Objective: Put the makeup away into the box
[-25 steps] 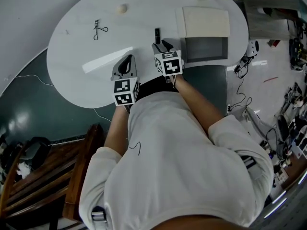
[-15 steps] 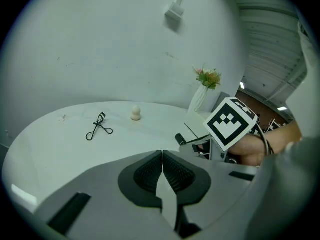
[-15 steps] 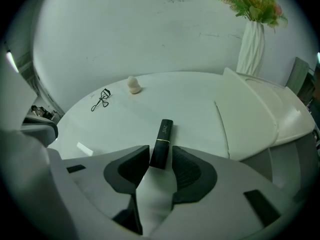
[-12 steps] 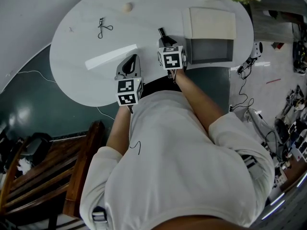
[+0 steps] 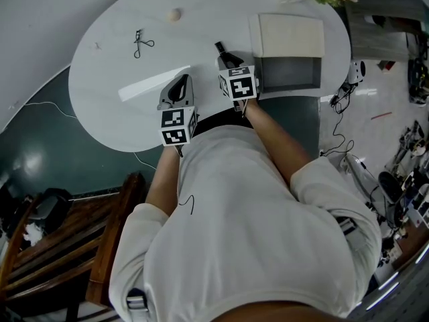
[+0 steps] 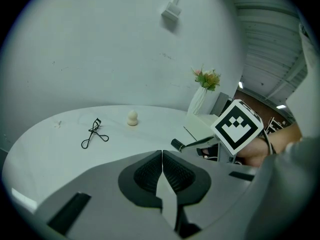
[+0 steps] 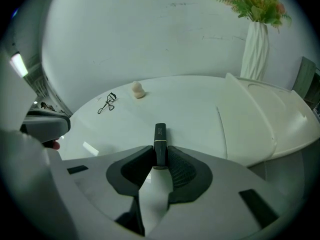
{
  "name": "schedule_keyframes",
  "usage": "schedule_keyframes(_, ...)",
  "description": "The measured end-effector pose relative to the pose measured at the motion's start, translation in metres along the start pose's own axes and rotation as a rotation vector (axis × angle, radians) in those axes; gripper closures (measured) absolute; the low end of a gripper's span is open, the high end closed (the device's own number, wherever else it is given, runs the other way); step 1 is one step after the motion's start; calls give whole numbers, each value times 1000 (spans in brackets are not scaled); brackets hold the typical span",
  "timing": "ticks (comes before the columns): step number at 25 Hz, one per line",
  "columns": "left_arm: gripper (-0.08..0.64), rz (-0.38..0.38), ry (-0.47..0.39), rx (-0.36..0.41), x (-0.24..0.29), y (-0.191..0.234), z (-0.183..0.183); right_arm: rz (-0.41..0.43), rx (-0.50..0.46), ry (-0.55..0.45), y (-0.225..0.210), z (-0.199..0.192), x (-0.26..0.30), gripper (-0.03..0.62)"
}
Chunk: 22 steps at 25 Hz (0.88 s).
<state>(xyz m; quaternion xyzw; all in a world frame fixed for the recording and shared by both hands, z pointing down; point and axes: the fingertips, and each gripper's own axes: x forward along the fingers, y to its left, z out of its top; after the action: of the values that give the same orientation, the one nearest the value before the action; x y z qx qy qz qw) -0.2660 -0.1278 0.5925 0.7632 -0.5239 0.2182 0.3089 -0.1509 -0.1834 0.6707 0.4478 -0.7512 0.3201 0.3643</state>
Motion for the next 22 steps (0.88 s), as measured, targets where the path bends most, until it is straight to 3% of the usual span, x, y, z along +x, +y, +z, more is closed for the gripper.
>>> schedule_keyframes(9, 538, 19, -11, -2, 9, -17, 15, 115, -38, -44, 4, 12, -22, 500)
schedule_keyframes(22, 538, 57, -31, 4, 18, -37, 35, 199, -93, -102, -4, 40, -59, 502)
